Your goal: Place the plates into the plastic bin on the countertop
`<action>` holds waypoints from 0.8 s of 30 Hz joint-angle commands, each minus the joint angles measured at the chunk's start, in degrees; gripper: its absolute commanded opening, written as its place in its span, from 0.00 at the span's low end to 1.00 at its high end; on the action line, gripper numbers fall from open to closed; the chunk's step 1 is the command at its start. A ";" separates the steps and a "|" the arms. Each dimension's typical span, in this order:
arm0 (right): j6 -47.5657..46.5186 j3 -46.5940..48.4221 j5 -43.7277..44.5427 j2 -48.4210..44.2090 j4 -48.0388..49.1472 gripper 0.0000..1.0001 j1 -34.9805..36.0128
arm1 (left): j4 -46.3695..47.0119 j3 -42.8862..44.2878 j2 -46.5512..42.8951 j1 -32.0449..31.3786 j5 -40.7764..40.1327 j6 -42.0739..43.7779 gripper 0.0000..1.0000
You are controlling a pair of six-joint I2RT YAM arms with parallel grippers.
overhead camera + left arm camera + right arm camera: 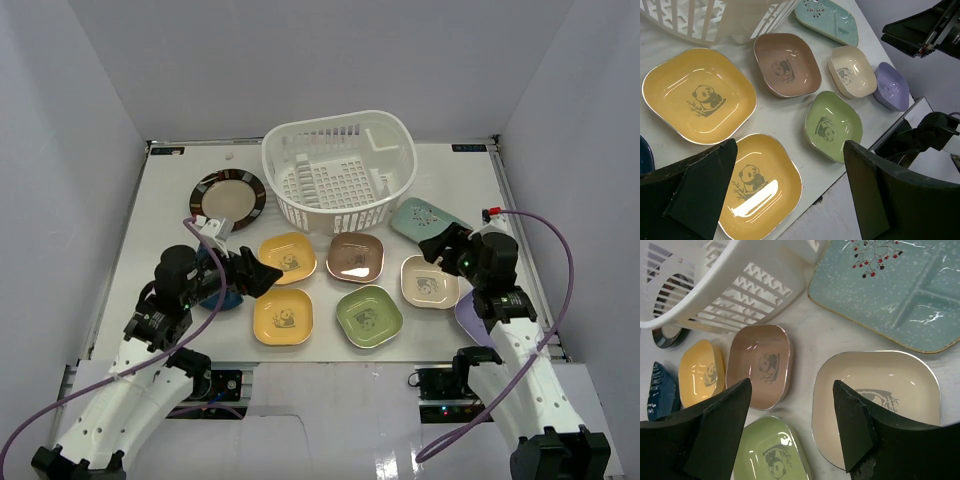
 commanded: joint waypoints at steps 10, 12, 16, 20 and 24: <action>2.30 3.42 11.33 17.43 13.42 0.63 -10.82 | -1.89 -0.39 -0.83 0.11 -3.97 -0.86 0.98; 3.09 3.25 10.25 20.50 14.84 0.62 -15.29 | -2.24 -0.39 -1.00 0.11 -5.20 -1.39 0.98; 4.85 2.54 6.58 26.39 19.84 0.63 -20.41 | -2.94 -0.48 -1.18 0.11 -7.84 -2.00 0.98; 5.03 3.07 6.47 33.25 22.31 0.64 -20.94 | -3.21 -0.74 -1.00 -0.42 -9.95 -2.36 0.98; 6.96 2.72 3.13 41.23 26.09 0.64 -21.65 | -3.82 -0.57 0.05 -1.03 -11.97 -2.79 0.97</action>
